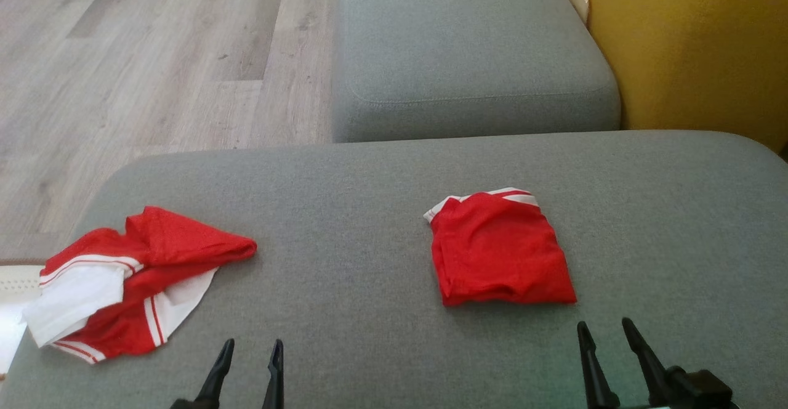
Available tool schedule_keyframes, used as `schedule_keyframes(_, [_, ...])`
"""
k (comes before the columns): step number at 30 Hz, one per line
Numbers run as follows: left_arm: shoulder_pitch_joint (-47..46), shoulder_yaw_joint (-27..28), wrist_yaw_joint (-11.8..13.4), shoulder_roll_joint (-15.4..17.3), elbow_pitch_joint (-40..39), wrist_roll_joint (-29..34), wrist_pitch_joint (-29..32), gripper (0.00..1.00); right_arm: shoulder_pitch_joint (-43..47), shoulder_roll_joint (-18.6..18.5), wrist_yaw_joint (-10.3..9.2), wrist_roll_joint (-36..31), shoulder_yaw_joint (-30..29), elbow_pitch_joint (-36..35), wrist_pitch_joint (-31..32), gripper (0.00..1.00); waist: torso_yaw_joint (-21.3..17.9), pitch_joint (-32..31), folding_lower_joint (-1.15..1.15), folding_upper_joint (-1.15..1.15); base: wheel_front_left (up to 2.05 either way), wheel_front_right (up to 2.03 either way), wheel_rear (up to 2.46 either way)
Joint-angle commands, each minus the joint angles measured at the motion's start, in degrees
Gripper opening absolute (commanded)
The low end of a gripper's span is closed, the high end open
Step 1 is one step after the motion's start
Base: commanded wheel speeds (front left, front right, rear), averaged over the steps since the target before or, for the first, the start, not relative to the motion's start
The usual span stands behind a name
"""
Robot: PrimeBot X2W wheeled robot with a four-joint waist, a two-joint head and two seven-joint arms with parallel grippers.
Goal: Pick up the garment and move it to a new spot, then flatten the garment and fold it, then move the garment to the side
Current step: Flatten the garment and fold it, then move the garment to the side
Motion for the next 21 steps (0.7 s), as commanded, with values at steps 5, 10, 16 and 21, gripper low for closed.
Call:
schedule_keyframes(5, [-3.26,1.15,0.19,-0.42,-1.93,-0.16,-0.46,1.0,-2.55,-0.33,0.43,0.09,0.66,-2.04,-0.69,1.0,0.43,0.2,0.0,0.0,0.0,0.0,0.0])
schedule_keyframes(10, [-3.37,0.89,0.36,-0.42,-1.82,-0.32,-0.46,1.0,-2.3,-0.32,0.43,0.36,0.78,-2.17,-0.69,1.0,0.79,0.41,0.0,0.0,0.0,0.0,0.0])
schedule_keyframes(16, [-3.27,0.81,0.55,-0.42,-1.92,-0.29,-0.46,1.0,-2.12,-0.31,0.43,0.51,1.09,-2.24,-0.69,1.0,1.0,0.9,0.0,0.0,0.0,0.0,0.0])
schedule_keyframes(21, [-3.22,0.62,0.83,-0.42,-1.97,-0.32,-0.46,1.0,-2.12,-0.31,0.43,0.36,1.2,-2.18,-0.69,1.0,1.01,1.5,0.0,0.0,0.0,0.0,0.0])
